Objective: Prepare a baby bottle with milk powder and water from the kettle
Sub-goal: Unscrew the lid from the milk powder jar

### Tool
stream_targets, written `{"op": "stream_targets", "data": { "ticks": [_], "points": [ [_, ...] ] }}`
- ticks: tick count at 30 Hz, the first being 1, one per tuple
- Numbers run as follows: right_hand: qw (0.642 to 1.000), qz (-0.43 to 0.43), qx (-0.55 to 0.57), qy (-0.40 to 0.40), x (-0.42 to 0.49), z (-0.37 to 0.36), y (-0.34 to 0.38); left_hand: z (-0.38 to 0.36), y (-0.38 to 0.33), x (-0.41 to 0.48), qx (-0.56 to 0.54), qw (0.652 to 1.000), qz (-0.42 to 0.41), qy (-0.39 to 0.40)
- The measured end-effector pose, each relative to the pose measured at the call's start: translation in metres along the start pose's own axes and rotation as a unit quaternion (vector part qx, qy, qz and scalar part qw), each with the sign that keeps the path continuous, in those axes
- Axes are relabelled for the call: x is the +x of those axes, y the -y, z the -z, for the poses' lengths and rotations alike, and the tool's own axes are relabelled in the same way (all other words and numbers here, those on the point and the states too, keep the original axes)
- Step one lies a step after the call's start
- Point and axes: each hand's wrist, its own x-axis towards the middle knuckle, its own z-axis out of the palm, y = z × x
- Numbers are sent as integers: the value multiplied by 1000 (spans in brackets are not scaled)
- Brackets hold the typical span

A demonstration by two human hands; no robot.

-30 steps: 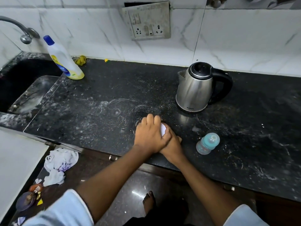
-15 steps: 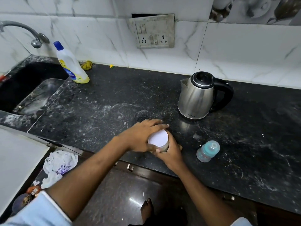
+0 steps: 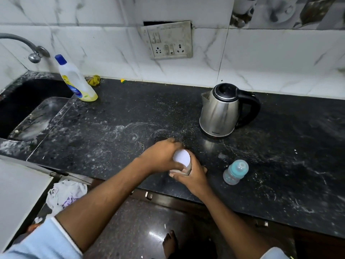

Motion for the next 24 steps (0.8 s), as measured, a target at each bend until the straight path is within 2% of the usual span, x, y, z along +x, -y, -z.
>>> {"op": "stream_targets", "data": {
  "ticks": [3,5,7,9,11,12,14,17,19,24],
  "points": [
    [1000,20,-20,-7,4,0,1,-23,-8,-10,26,994,87,-67],
    [999,32,-18,-6,5,0,1,-28,-10,-11,47,990,109,-81],
    [999,34,-16,-7,3,1,0,-25,-6,-9,38,989,124,-75],
    [999,35,-13,-5,1,2,0,-13,2,-4,-13,991,134,-23],
    [999,35,-16,-2,0,2,0,3,11,-3,-112,984,118,67],
    [999,33,-15,-1,1,2,0,14,13,-3,-126,982,89,111],
    [1000,28,-11,3,2,1,-4,29,9,-2,-77,986,8,150],
    [1000,13,-12,3,2,1,-4,27,-11,6,20,984,-103,142],
    [1000,17,-1,3,3,2,-5,22,-18,9,80,977,-145,135],
    [1000,15,-3,12,3,1,-5,19,-20,11,145,984,-80,65]
  ]
}}
